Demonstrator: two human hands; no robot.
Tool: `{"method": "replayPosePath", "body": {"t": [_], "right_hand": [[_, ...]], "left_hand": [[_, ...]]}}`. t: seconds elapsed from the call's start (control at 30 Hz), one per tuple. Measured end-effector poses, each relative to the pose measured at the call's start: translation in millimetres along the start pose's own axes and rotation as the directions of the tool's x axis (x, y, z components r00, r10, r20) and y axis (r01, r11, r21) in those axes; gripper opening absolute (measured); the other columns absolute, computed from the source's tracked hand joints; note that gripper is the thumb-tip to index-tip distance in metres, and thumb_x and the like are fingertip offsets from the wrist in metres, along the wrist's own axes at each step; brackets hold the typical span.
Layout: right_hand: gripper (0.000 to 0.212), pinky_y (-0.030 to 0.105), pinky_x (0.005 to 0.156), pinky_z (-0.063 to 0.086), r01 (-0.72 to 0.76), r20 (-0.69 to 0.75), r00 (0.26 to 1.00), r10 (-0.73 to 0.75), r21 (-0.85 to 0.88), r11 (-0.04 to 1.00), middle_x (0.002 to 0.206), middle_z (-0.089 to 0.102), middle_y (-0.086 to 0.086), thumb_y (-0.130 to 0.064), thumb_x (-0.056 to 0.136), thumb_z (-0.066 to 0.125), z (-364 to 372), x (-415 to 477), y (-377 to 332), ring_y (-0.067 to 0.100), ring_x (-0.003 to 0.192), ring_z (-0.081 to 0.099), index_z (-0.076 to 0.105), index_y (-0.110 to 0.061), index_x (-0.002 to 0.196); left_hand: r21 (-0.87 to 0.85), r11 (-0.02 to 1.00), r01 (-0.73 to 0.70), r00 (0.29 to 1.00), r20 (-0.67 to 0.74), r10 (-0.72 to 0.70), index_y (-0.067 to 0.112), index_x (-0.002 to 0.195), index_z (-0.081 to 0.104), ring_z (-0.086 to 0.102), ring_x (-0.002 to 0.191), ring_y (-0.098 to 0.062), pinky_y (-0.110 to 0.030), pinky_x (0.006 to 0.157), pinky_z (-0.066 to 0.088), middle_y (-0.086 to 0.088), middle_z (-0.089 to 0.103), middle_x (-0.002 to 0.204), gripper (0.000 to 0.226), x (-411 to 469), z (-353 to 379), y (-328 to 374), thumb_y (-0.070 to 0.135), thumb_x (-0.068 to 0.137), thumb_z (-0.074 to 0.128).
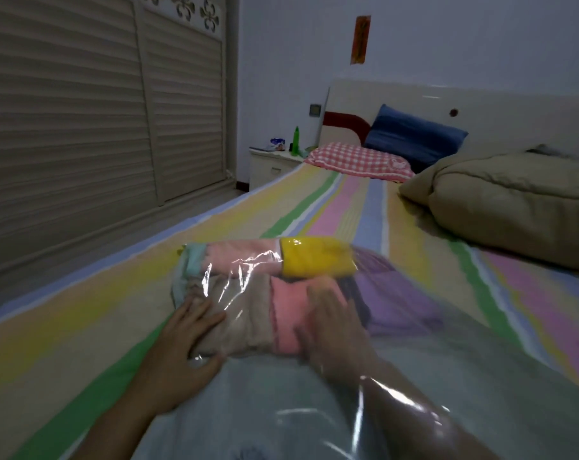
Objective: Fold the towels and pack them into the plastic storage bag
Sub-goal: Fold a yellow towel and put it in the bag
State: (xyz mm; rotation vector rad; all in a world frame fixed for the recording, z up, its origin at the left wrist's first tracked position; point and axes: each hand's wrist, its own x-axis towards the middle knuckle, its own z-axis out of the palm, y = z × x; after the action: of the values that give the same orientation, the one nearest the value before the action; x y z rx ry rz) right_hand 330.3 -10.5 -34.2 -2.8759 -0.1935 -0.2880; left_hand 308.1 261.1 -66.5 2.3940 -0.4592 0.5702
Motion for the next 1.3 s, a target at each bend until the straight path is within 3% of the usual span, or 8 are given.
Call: {"method": "replayPosePath", "body": {"t": [0.1, 0.2, 0.4, 0.57, 0.73, 1.0, 1.13, 1.3], "right_hand": [[0.055, 0.032, 0.117, 0.013, 0.061, 0.008, 0.998, -0.061, 0.065, 0.996, 0.157, 0.021, -0.009, -0.044, 0.098, 0.029, -4, -88, 16, 0.016, 0.145, 0.023, 0.023, -0.027, 0.151], [0.054, 0.029, 0.105, 0.041, 0.132, 0.021, 0.991, -0.133, 0.047, 0.99, 0.142, 0.051, -0.006, -0.044, 0.098, 0.018, -43, -186, 28, 0.013, 0.131, 0.047, 0.046, -0.024, 0.139], [0.059, 0.017, 0.116, 0.014, 0.261, 0.029, 0.962, -0.272, 0.19, 0.946, 0.156, 0.026, -0.005, -0.052, 0.1, 0.022, -138, -339, 73, 0.012, 0.143, 0.025, 0.031, -0.019, 0.148], [0.032, 0.013, 0.082, 0.046, 0.18, -0.044, 0.984, -0.175, 0.284, 0.942, 0.11, 0.067, -0.018, -0.032, 0.086, 0.049, -194, -435, 142, -0.006, 0.101, 0.06, 0.064, -0.034, 0.114], [0.011, 0.018, 0.078, 0.048, 0.067, -0.166, 0.986, -0.024, 0.264, 0.962, 0.095, 0.064, -0.023, -0.034, 0.086, 0.06, -233, -494, 222, -0.004, 0.09, 0.06, 0.068, -0.032, 0.093], [0.029, 0.009, 0.089, 0.04, 0.058, -0.033, 0.998, -0.052, 0.179, 0.982, 0.122, 0.055, -0.027, -0.053, 0.079, 0.064, -245, -544, 283, -0.01, 0.115, 0.049, 0.067, -0.037, 0.103], [0.018, 0.019, 0.085, 0.05, 0.09, -0.149, 0.986, -0.068, 0.143, 0.986, 0.11, 0.069, -0.016, -0.039, 0.081, 0.064, -244, -540, 281, -0.003, 0.107, 0.06, 0.073, -0.028, 0.092], [0.03, 0.028, 0.065, 0.055, 0.046, -0.263, 0.965, -0.016, 0.11, 0.993, 0.091, 0.073, -0.011, -0.04, 0.092, 0.045, -241, -538, 277, 0.008, 0.08, 0.068, 0.071, -0.024, 0.092]], "left_hand": [[0.481, 0.877, 0.007, 0.962, 0.237, -0.137, 0.029, 0.139, 0.048, 0.033, 0.14, -0.029, -0.057, 0.109, 0.03, -0.003, 0.041, 0.15, 0.072, -1, -16, 23, 0.065, 0.079, 0.031], [0.668, 0.743, -0.051, 0.854, 0.415, -0.314, 0.03, 0.131, 0.049, 0.044, 0.131, -0.023, -0.041, 0.109, 0.032, -0.004, 0.048, 0.14, 0.046, 8, -42, 87, 0.048, 0.089, 0.039], [0.269, 0.934, -0.234, 0.853, 0.518, 0.064, 0.029, 0.135, 0.05, 0.051, 0.124, -0.016, -0.021, 0.095, 0.035, 0.003, 0.054, 0.137, 0.046, -33, -41, 308, 0.045, 0.092, 0.053], [-0.248, 0.887, -0.39, 0.817, 0.351, 0.457, 0.03, 0.137, 0.047, 0.041, 0.133, -0.008, -0.022, 0.11, 0.029, 0.008, 0.046, 0.145, 0.064, -126, 27, 461, 0.061, 0.082, 0.039], [-0.019, 0.846, -0.533, 0.738, 0.478, 0.476, 0.021, 0.147, 0.034, 0.039, 0.137, -0.027, -0.043, 0.11, 0.036, -0.009, 0.036, 0.152, 0.07, -161, 93, 487, 0.048, 0.083, 0.037], [0.276, 0.839, -0.469, 0.712, 0.68, 0.174, 0.027, 0.128, 0.044, 0.057, 0.112, -0.02, -0.029, 0.084, 0.048, 0.005, 0.056, 0.123, 0.051, -186, 61, 481, 0.031, 0.077, 0.043], [0.147, 0.876, -0.459, 0.852, 0.352, 0.388, 0.022, 0.104, 0.062, 0.065, 0.088, -0.022, -0.035, 0.066, 0.054, 0.004, 0.064, 0.106, 0.035, -207, 61, 516, 0.037, 0.078, 0.044], [-0.054, 0.825, -0.563, 0.732, 0.432, 0.527, 0.028, 0.096, 0.061, 0.06, 0.084, -0.012, -0.028, 0.069, 0.048, 0.012, 0.063, 0.091, 0.039, -221, 81, 554, 0.06, 0.075, 0.052]]}}
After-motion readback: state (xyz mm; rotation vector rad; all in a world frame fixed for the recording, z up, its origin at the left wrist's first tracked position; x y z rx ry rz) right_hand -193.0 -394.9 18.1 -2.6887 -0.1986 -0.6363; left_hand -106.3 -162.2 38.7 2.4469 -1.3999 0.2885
